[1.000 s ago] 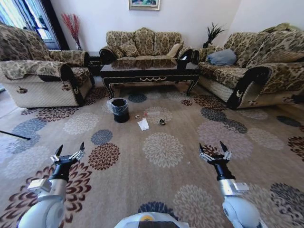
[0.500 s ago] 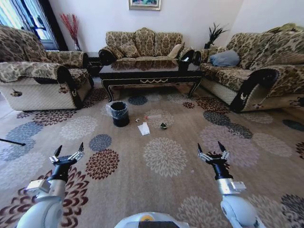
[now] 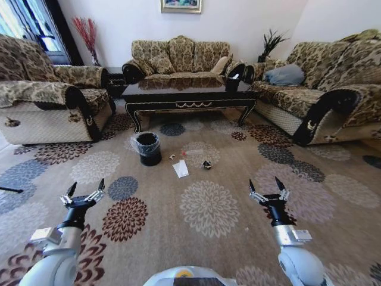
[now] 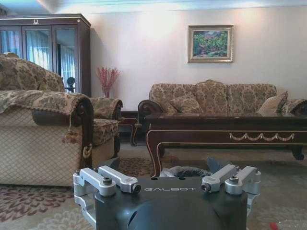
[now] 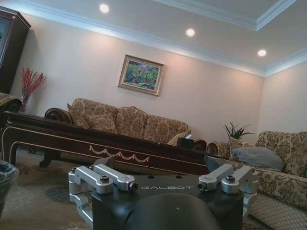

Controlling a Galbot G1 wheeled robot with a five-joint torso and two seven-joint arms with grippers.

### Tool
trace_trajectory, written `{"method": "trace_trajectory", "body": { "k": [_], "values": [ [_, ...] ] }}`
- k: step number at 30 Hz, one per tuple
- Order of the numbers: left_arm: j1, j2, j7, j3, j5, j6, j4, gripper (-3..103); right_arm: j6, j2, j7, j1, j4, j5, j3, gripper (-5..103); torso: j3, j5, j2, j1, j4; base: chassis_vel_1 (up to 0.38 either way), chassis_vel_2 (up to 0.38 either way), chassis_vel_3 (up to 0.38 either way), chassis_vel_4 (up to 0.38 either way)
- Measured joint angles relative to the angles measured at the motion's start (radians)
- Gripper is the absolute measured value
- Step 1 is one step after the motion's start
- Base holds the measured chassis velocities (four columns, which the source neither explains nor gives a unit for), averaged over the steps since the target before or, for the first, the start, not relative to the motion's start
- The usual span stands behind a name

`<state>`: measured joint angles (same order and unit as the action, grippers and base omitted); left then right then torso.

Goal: Move to the front of the table and pick up the trash from the floor, then place it into the trash bin.

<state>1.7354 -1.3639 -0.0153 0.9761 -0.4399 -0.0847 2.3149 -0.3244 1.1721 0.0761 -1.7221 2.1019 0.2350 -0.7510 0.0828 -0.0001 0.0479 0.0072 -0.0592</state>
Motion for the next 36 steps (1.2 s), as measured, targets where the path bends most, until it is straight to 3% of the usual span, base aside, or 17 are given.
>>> {"method": "trace_trajectory", "body": {
  "k": [36],
  "values": [
    [-0.036, 0.006, -0.004, -0.014, -0.002, 0.008, -0.051, 100, -0.013, 0.021, -0.024, -0.001, -0.029, -0.031, 0.012, 100, 0.000, -0.0001, 0.000, 0.000, 0.0001, -0.201, 0.207, 0.202, -0.206]
  ]
}}
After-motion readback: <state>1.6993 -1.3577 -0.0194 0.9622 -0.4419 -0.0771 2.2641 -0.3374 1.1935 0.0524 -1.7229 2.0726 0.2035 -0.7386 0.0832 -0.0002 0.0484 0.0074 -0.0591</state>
